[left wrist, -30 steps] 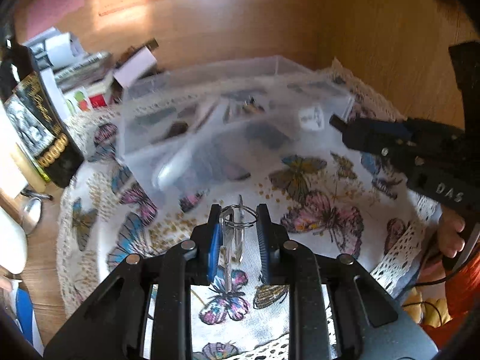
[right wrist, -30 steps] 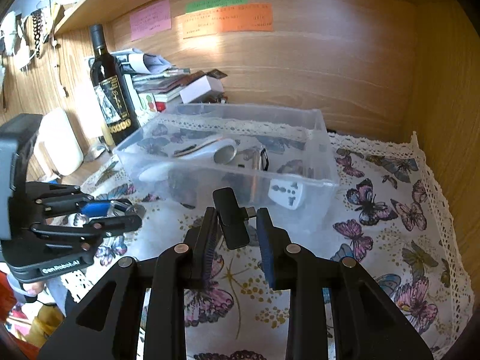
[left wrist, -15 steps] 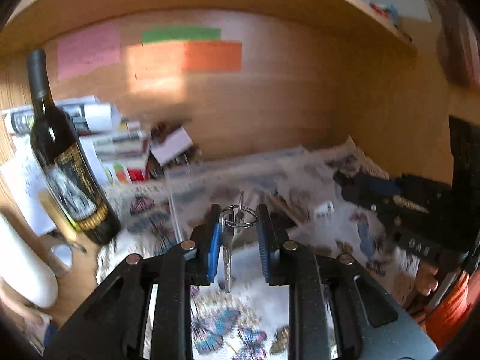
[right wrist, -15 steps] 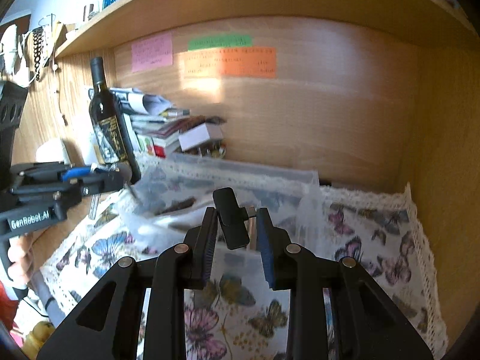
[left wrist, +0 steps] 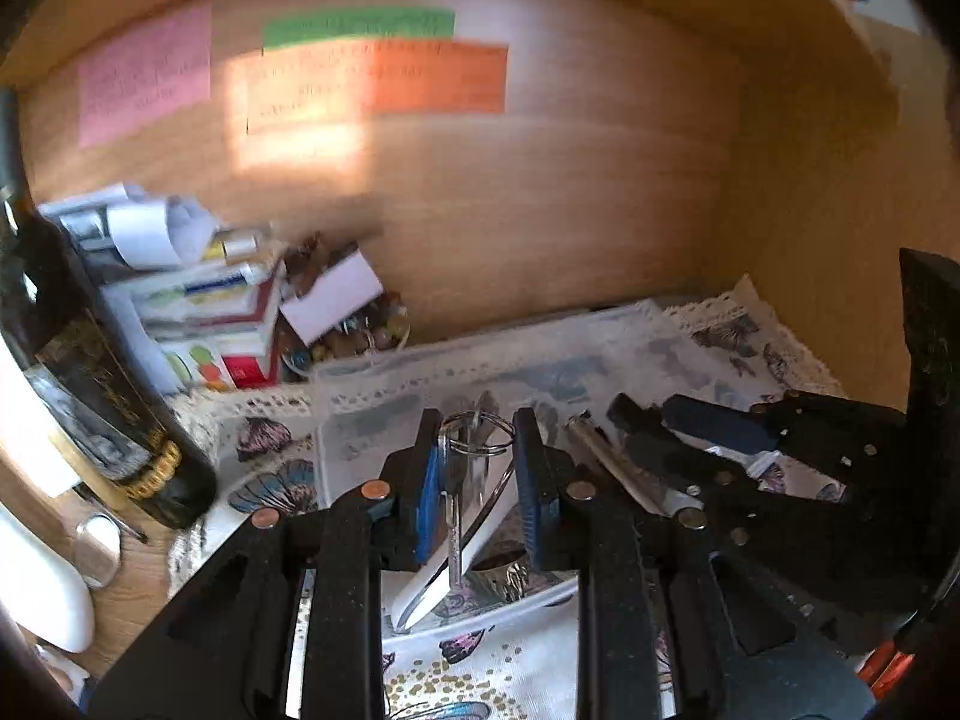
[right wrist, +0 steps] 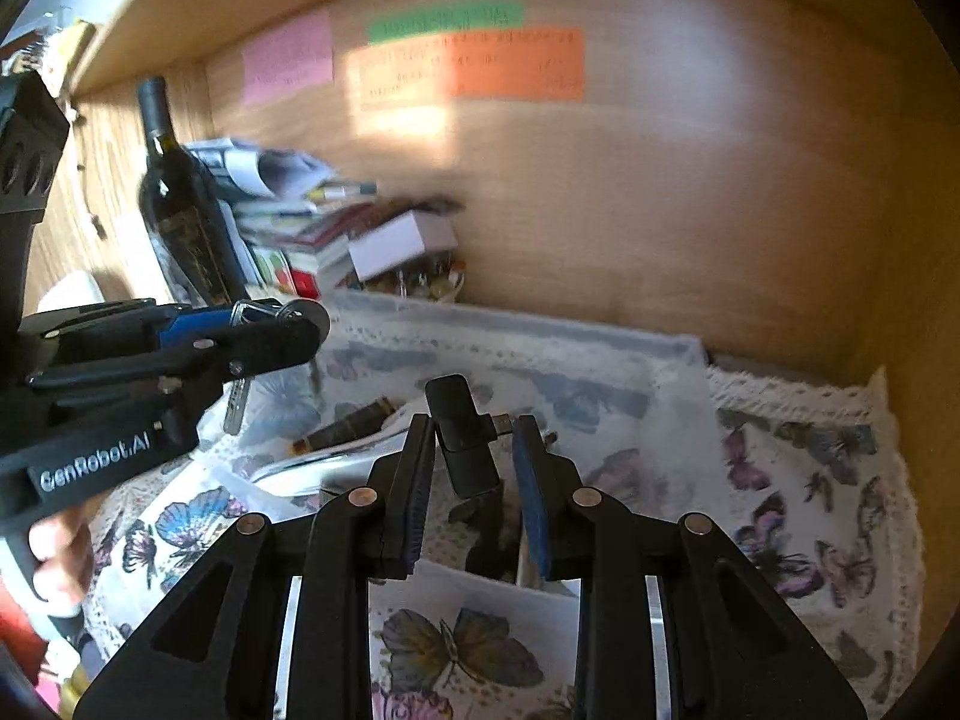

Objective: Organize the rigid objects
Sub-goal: 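Carry the keys and black plug into the clear box and open both tools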

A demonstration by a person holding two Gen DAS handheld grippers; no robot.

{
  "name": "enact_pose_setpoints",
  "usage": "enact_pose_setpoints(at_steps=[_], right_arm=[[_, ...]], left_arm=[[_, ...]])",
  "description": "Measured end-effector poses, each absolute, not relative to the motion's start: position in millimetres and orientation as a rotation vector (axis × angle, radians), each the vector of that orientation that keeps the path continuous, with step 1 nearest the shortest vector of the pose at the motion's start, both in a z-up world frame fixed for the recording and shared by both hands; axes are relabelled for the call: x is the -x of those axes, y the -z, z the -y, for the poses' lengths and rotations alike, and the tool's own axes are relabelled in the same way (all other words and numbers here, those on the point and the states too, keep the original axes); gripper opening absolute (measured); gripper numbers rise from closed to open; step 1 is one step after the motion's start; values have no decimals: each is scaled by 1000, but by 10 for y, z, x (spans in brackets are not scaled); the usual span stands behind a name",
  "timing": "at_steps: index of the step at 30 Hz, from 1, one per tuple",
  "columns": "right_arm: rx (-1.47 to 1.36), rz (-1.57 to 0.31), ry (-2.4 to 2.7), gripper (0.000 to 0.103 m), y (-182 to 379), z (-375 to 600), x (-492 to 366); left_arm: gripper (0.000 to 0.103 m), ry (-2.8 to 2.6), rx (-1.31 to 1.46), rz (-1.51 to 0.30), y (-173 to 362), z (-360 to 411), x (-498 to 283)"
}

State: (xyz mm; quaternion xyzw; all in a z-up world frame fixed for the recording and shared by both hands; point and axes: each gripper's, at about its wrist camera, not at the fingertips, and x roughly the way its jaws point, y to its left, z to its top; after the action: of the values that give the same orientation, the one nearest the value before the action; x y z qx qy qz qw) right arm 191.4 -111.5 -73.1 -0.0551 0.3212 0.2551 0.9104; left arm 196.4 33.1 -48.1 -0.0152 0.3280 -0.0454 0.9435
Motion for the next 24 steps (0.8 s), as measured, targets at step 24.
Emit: enact_pose_setpoints(at_steps=[24], right_arm=[[117,-578,-526,29,500,1209,-1642]], left_arm=[[26,66,55,-614,338,-423,-1628]])
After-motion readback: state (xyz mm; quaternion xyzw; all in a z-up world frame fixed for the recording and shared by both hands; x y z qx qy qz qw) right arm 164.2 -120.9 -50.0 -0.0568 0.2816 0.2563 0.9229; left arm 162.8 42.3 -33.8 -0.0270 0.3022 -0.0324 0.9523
